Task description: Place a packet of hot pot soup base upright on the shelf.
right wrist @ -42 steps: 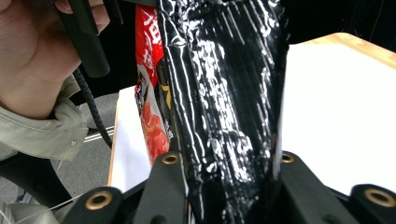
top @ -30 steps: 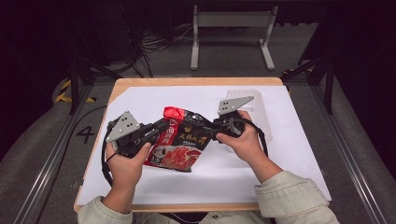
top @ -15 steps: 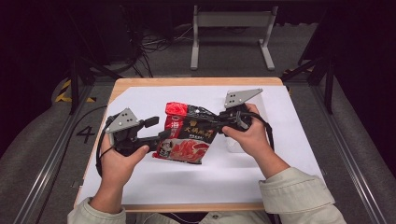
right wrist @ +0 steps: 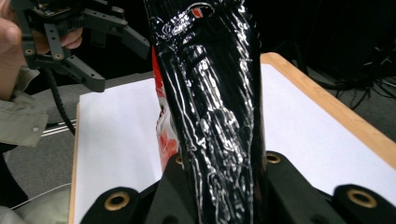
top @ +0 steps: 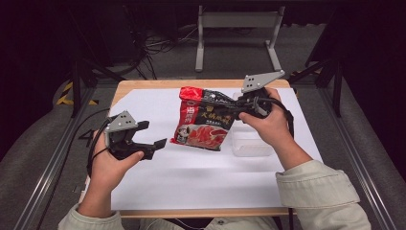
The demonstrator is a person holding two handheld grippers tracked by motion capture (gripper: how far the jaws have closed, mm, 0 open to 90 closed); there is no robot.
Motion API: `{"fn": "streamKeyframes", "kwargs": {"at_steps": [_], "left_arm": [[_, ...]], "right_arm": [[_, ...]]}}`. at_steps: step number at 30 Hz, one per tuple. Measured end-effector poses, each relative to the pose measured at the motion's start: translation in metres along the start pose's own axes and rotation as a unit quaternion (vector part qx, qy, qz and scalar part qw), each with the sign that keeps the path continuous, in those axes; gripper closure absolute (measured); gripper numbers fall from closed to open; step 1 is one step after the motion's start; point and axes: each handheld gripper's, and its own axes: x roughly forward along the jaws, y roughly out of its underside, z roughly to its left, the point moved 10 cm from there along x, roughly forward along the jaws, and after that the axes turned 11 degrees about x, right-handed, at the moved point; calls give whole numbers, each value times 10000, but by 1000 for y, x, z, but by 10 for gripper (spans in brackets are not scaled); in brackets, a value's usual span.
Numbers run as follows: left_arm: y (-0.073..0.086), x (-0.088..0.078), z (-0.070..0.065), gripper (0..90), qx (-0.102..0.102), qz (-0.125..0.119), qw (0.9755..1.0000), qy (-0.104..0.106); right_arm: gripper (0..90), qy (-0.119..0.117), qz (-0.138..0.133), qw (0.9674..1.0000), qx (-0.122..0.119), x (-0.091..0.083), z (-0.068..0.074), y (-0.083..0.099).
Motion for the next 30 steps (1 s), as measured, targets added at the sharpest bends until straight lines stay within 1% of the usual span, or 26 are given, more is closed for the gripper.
{"fn": "streamKeyframes", "kwargs": {"at_steps": [4, 8, 10, 16, 20, 23, 26, 30], "left_arm": [[5, -1, 3, 145, 2, 89, 10000, 9], [10, 0, 5, 138, -55, 162, 9998, 66], [13, 0, 7, 124, -38, 215, 9997, 64], [19, 0, 10, 89, -96, 279, 9995, 122], [24, 1, 13, 58, -186, 339, 9991, 164], [28, 2, 14, 33, -189, 369, 9987, 283], [31, 2, 17, 28, -292, 401, 9985, 238], [32, 2, 19, 26, -287, 415, 9985, 213]], "right_arm": [[836, 116, -11, 9999, -14, -7, -6, -7], [836, 198, -13, 9998, -13, -13, -12, -12], [836, 310, 4, 9995, -35, -19, -17, -17], [835, 590, 60, 9982, -94, -32, -31, -25], [835, 834, 72, 9964, -106, -43, -45, -28], [834, 1025, 82, 9947, -81, -50, -57, -30], [835, 1182, 89, 9929, -73, -56, -67, -31], [834, 1345, 117, 9908, -54, -62, -78, -31]]}}
